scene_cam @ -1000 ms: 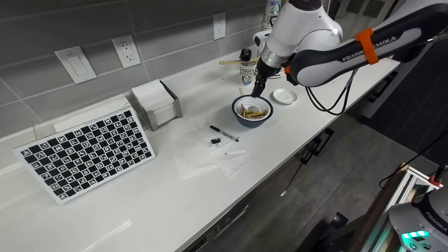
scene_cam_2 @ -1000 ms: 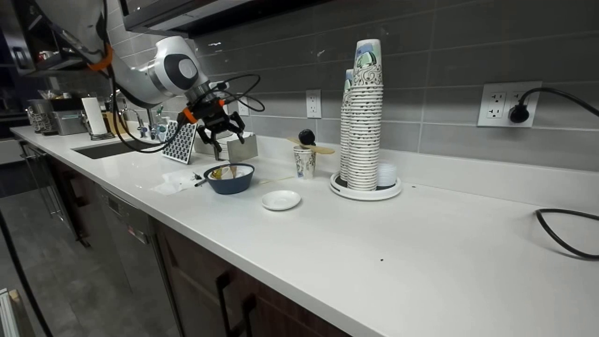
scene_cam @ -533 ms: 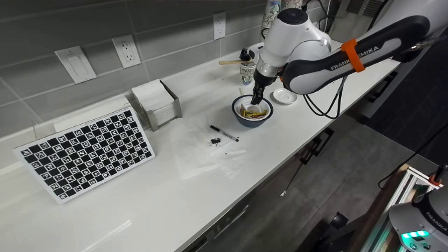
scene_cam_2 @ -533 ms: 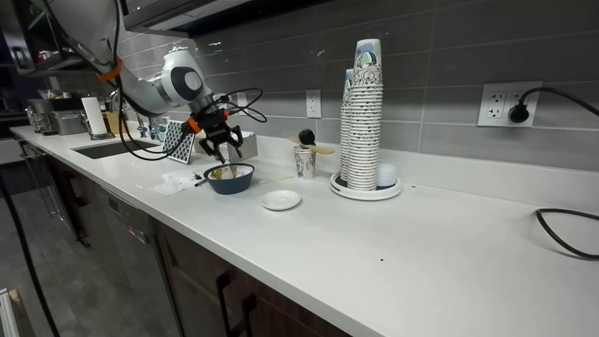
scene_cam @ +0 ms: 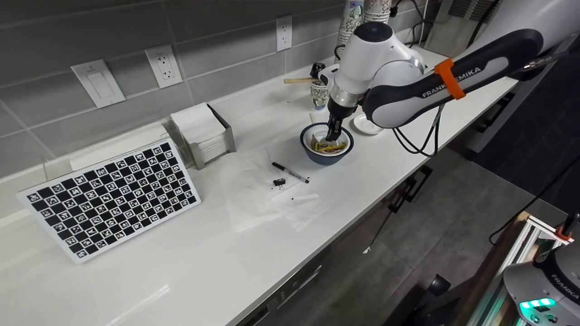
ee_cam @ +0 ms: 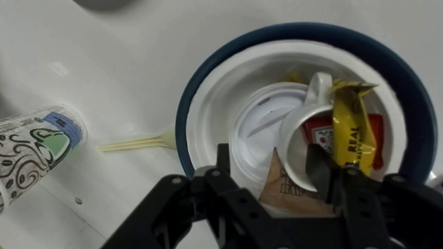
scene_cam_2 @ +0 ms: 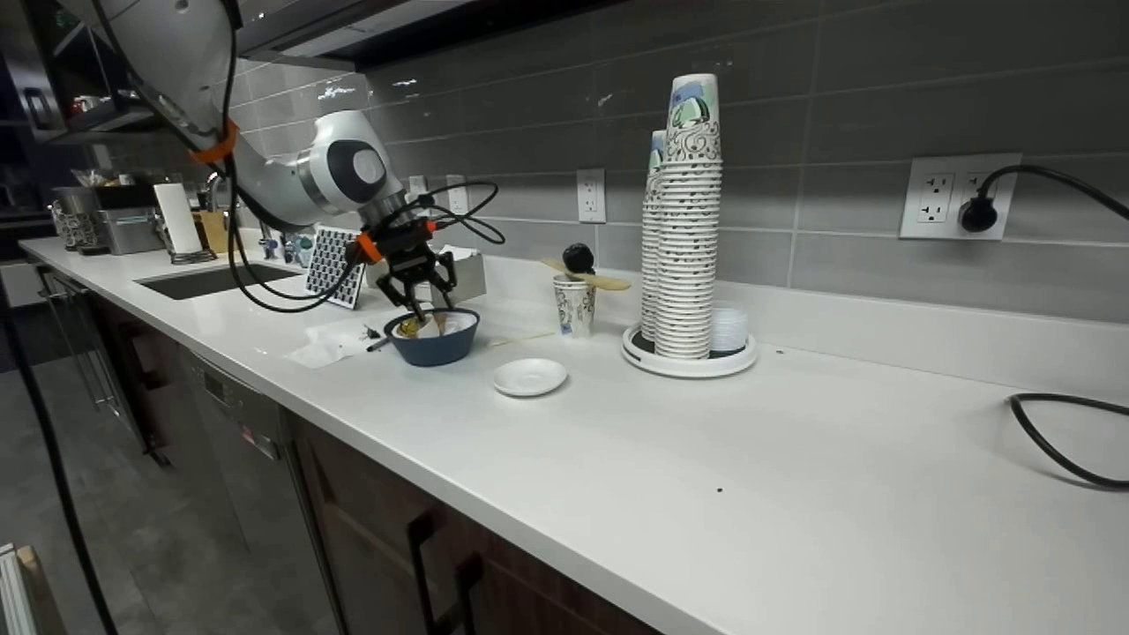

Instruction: Move the brown substance from the bowl to the cup

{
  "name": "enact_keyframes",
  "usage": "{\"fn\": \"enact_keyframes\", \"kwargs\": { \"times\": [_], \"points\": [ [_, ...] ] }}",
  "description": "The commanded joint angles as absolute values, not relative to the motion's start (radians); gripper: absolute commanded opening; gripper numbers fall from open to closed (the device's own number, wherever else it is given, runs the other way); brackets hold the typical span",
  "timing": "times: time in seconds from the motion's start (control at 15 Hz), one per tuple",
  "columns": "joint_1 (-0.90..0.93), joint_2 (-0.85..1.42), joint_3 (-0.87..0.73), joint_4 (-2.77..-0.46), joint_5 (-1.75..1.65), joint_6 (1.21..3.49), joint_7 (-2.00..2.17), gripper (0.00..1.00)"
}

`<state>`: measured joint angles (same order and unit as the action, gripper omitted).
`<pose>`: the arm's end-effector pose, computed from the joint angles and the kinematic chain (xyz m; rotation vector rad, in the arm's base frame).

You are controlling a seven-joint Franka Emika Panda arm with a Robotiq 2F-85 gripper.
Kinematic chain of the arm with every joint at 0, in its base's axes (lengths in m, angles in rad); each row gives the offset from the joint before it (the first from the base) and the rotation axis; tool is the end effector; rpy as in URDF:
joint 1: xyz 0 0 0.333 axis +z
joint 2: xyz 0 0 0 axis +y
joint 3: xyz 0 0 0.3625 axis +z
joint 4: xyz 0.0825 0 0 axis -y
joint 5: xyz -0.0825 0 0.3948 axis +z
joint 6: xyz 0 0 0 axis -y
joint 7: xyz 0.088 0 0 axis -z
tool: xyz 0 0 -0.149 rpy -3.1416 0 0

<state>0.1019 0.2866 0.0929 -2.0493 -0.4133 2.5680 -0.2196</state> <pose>0.6326 0.1199 0.3198 2.6929 1.0287 0.3340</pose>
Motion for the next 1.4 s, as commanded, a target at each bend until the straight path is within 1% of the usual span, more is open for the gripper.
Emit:
{"fn": "enact_keyframes", "kwargs": {
  "times": [0.0, 0.07, 0.13, 0.27, 0.33, 0.47, 0.53, 0.73, 0.87, 1.27, 1.33],
  "points": [
    [0.116, 0.321, 0.087, -2.025, -0.413, 2.562, -0.241, 0.38],
    [0.118, 0.328, 0.087, -2.021, -0.414, 2.562, -0.239, 0.27],
    [0.120, 0.333, 0.086, -2.019, -0.415, 2.562, -0.239, 0.18],
    [0.122, 0.337, 0.085, -2.018, -0.417, 2.559, -0.240, 0.05],
    [0.123, 0.337, 0.086, -2.017, -0.415, 2.556, -0.242, 0.01],
    [0.123, 0.329, 0.084, -2.013, -0.416, 2.550, -0.241, 0.00],
    [0.123, 0.319, 0.079, -2.009, -0.421, 2.547, -0.233, 0.02],
    [0.118, 0.255, 0.056, -1.985, -0.431, 2.531, -0.208, 0.02],
    [0.133, 0.219, 0.021, -1.972, -0.503, 2.567, -0.153, 0.02],
    [0.145, 0.183, 0.054, -1.972, -0.530, 2.554, -0.168, 0.02],
    [0.149, 0.190, 0.058, -1.961, -0.527, 2.520, -0.174, 0.02]
  ]
}}
